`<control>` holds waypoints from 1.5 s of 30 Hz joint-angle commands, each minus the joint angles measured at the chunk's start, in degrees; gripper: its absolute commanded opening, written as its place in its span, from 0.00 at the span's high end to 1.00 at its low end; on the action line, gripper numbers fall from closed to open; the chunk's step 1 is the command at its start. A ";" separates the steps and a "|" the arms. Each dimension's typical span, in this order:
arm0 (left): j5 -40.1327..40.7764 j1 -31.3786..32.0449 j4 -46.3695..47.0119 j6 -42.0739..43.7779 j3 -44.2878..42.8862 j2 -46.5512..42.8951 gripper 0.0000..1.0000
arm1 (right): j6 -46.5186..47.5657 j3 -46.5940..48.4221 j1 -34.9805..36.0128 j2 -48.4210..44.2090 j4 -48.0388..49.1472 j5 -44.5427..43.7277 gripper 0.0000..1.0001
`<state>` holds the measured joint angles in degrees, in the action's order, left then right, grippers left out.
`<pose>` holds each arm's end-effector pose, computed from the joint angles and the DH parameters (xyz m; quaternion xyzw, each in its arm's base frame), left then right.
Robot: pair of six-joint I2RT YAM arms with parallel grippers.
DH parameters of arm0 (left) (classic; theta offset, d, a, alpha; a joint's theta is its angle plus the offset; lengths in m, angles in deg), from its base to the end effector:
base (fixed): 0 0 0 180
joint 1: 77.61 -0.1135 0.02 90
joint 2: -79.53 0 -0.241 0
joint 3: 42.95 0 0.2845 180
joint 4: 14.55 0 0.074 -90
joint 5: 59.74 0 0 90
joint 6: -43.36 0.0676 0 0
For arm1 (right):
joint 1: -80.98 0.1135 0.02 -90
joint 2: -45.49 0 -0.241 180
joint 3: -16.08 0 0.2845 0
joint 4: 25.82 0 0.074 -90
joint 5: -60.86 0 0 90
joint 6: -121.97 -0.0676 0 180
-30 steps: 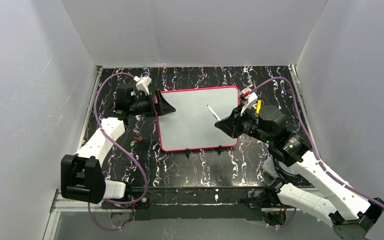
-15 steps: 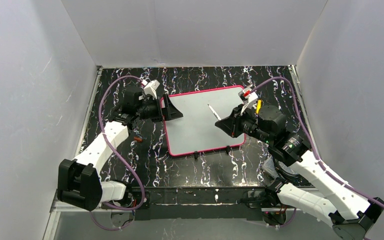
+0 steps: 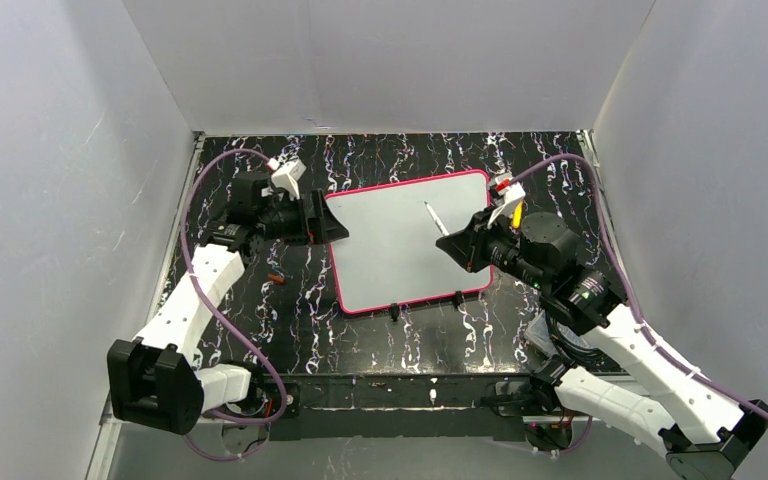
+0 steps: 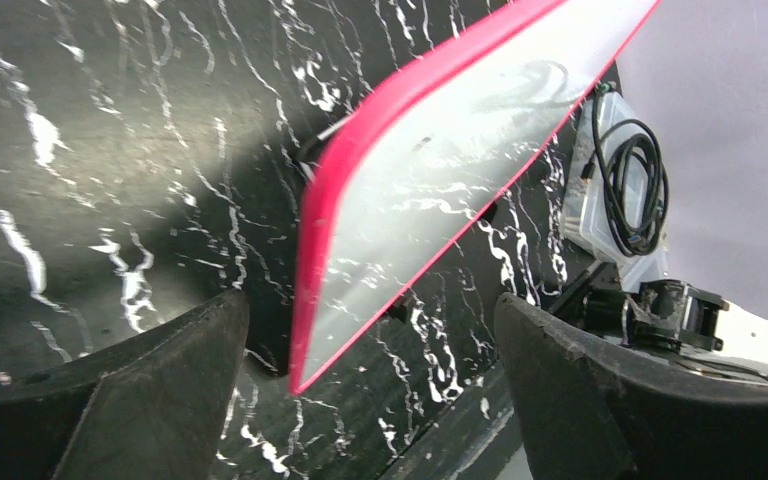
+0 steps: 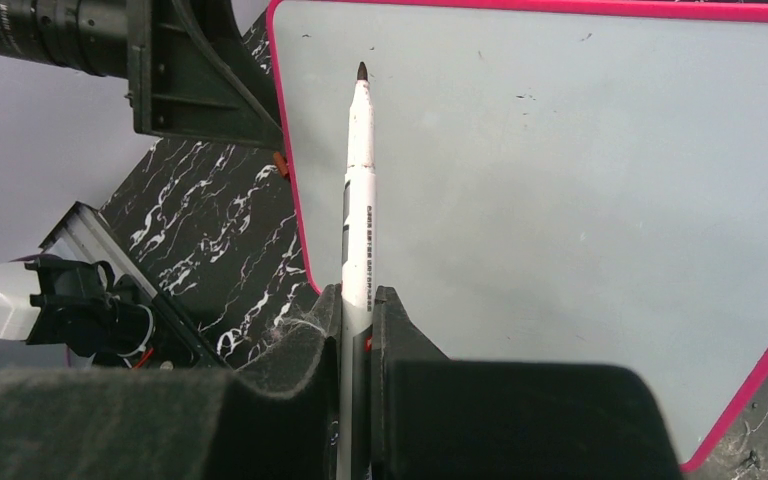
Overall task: Write a sentence on the whiteboard
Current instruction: Move the whiteboard to the center of the board, then hold the whiteboard on the whiteboard stand.
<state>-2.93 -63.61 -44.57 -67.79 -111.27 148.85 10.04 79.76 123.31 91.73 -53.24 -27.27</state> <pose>0.3125 -0.1160 0.2667 0.0883 0.8413 -0.3795 0.3747 0.1938 0.1795 0.3483 -0.1459 0.7519 0.3525 0.5377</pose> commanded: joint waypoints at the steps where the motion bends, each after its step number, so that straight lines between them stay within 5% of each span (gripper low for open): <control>1: -3.89 -3.12 -0.89 2.56 -2.30 -1.94 0.16 | -0.19 -0.19 -0.01 1.33 2.54 1.17 0.99; 16: -10.60 -3.98 8.50 1.94 -5.33 3.92 0.38 | -1.08 2.92 9.75 14.02 9.24 -1.52 0.99; 23: -12.42 -3.98 10.44 3.19 -1.15 -0.08 0.47 | -2.78 4.37 11.21 17.38 10.67 -4.41 0.99; 45: -9.50 -3.89 5.25 8.57 0.77 -3.61 0.70 | -3.14 12.92 21.22 30.03 14.53 -21.78 0.99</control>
<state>-11.19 -67.66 -38.11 -60.91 -110.85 147.65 6.67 88.94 143.48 120.87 -41.98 -44.61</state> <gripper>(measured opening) 0.324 0.152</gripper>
